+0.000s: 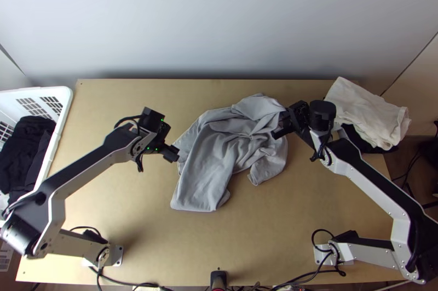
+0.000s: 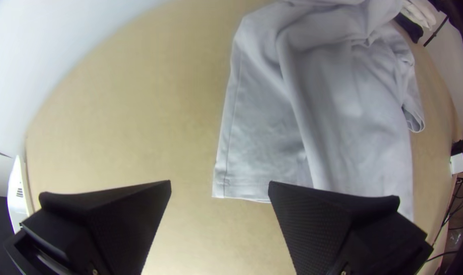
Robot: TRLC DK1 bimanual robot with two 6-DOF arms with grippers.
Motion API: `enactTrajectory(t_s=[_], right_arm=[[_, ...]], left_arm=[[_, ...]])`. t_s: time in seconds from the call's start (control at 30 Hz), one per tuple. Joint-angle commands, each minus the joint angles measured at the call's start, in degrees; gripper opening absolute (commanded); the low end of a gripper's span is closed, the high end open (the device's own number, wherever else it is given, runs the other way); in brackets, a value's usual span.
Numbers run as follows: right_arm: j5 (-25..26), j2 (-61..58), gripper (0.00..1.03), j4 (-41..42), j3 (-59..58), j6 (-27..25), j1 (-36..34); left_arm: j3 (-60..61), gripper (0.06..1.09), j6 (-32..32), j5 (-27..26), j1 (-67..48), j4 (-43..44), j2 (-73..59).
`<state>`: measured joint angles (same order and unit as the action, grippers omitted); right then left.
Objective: Fold the t-shirt
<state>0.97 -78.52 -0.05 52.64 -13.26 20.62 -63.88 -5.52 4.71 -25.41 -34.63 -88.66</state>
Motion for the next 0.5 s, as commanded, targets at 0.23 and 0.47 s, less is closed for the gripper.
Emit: enactTrajectory(t_s=[0.23,0.47], right_arm=[[-0.4,2.1,0.03,-1.3,-1.5,0.0,1.4],[-0.4,2.1,0.03,-1.4,-1.3,0.0,1.4]], left_arm=[[-2.9,0.88,1.5,-0.3,0.9,-3.6,-8.5],[-3.2,0.48,0.3,-3.5,1.4,-4.0,-10.1]])
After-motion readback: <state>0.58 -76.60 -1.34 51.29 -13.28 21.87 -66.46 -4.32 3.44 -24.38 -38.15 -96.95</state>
